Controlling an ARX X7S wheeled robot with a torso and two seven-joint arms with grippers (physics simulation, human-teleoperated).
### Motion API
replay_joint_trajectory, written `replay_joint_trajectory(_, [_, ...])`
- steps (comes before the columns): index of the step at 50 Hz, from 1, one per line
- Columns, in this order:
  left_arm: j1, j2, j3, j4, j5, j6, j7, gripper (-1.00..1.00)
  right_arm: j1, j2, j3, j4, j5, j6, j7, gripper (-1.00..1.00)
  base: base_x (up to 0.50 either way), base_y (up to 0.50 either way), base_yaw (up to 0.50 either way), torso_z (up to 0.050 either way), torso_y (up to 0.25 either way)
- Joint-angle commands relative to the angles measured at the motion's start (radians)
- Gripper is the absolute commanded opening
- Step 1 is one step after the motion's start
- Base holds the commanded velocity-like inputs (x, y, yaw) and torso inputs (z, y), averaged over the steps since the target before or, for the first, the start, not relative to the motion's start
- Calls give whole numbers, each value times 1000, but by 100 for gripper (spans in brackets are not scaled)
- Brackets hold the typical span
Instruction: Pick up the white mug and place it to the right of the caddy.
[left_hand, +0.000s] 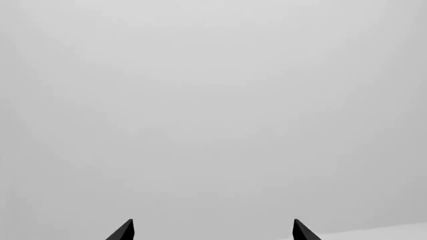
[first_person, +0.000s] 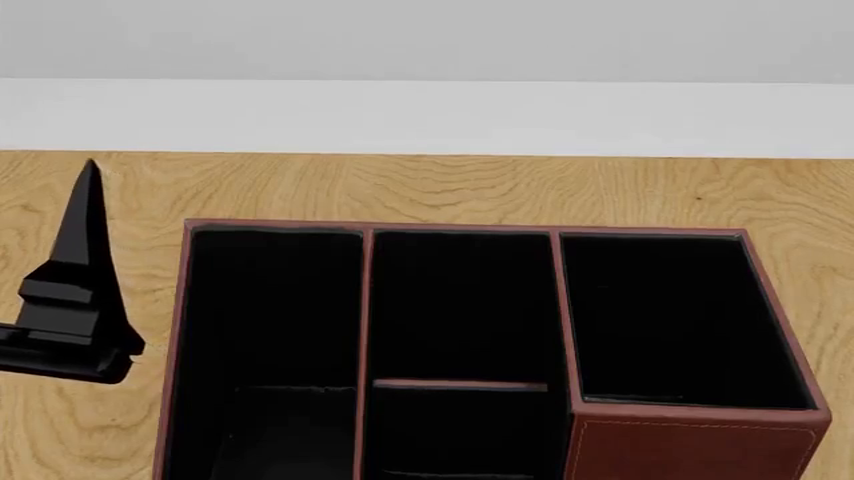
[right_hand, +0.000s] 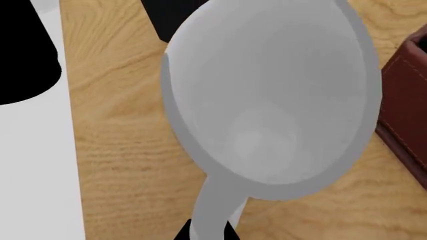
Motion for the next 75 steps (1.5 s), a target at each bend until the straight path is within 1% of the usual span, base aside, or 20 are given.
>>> replay_joint_trajectory(1, [-1,-8,-12,10,-20,-3,-18,100,42,19,30,-37,61,-19,46,-100,0,0,0,0,0])
replay_joint_trajectory(13, [-4,-16,-4,9,-30,4,-32,100,97,49,67,-53,143,-57,85,-100,0,0,0,0,0])
replay_joint_trajectory(46, [-10,-36,7,-7,-54,32,-54,100,186,136,160,-58,227,-120,90,-100,0,0,0,0,0])
replay_joint_trajectory(63, [-23,-46,9,9,-82,21,-83,100,203,187,191,-53,239,-136,86,-100,0,0,0,0,1])
replay_joint_trajectory(75, [-25,-62,0,17,-109,24,-102,100,188,222,208,-24,209,-137,53,-100,0,0,0,0,0])
